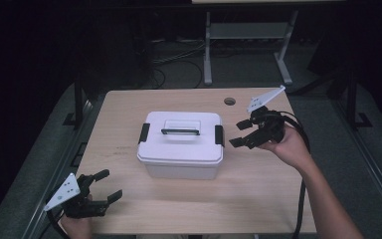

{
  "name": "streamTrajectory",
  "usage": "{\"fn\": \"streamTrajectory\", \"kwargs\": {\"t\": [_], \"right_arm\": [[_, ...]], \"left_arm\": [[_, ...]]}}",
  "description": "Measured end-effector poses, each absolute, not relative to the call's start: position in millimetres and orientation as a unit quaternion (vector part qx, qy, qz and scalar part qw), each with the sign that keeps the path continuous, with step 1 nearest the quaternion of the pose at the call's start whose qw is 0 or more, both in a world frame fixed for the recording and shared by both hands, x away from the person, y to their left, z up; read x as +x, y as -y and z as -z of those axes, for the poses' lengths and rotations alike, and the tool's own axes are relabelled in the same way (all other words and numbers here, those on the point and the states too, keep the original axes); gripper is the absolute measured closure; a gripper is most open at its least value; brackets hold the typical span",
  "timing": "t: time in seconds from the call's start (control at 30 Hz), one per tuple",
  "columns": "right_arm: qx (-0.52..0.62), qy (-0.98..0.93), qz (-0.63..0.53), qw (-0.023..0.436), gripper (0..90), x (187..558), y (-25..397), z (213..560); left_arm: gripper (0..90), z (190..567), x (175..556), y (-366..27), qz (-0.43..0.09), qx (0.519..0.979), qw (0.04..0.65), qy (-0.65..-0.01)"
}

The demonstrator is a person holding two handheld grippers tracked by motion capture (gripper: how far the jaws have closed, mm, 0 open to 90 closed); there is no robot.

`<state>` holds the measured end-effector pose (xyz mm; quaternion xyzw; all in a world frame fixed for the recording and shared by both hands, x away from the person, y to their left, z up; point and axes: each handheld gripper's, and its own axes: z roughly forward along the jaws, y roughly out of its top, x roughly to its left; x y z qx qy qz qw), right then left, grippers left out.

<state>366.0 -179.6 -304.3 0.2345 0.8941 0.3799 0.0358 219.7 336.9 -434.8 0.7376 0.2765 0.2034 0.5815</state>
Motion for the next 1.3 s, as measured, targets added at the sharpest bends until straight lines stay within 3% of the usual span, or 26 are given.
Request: {"fn": "streamTrajectory", "kwargs": {"t": [1.3], "right_arm": [[0.276, -0.884, -0.376, 0.038, 26.9, 345.0, 227.1, 335.6]], "left_arm": [[15.7, 435.0, 221.8, -335.5, -0.203, 0.740, 0.578, -0.276]]}}
